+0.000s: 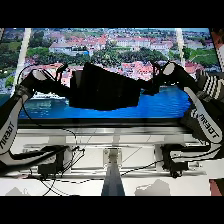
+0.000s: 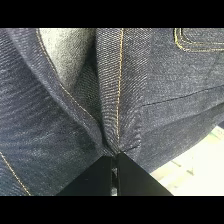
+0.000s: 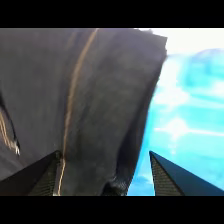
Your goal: Fold the clothes and pants, and hang the long-sleeved shirts on hangers.
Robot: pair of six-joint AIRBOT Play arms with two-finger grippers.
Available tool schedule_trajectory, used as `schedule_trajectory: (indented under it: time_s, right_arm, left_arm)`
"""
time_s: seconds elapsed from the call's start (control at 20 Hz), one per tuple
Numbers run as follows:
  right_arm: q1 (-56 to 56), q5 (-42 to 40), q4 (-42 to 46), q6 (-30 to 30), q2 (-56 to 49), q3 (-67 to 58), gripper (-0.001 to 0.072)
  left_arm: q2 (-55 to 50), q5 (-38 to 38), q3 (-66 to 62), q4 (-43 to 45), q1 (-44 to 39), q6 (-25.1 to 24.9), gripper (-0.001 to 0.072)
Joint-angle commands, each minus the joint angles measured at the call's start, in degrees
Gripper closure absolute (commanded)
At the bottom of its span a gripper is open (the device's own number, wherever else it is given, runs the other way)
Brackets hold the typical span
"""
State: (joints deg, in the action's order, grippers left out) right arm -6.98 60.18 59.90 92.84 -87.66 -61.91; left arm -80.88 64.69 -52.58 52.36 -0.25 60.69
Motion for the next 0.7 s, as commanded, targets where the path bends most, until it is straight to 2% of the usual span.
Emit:
schedule_trajectory:
  time_s: [0.0,0.2,0.35,0.5,0.6,0.65]
  right_arm:
    - [2.9,-1.2,-3.9,0.9,-1.6,0.4,0.0082]
    - [2.7,-1.0,-14.0,-7.7,-5.4,2.3,0.0088]
    - [1.8,-0.7,-22.5,-14.6,-7.9,2.3,0.0147]
    - [0.4,-1.8,-27.8,-20.1,-8.3,2.2,0.0158]
    - [-1.0,-3.2,-28.9,-21.9,-8.3,2.1,0.0416]
    - [-1.7,-4.6,-28.9,-21.9,-8.2,2.1,0.0519]
  left_arm:
    - [0.0,0.1,0.0,-0.2,0.0,0.0,0.0693]
    - [-0.1,-0.1,0.1,-0.1,0.0,0.0,0.0693]
    - [-0.1,-0.2,0.1,-0.1,0.0,0.0,0.0693]
    - [-0.5,-0.2,0.1,-0.1,0.0,0.0,0.0693]
    - [-1.2,-0.2,0.1,-0.1,0.0,0.0,0.0693]
    - [-1.6,-0.1,0.1,-0.1,0.0,0.0,0.0693]
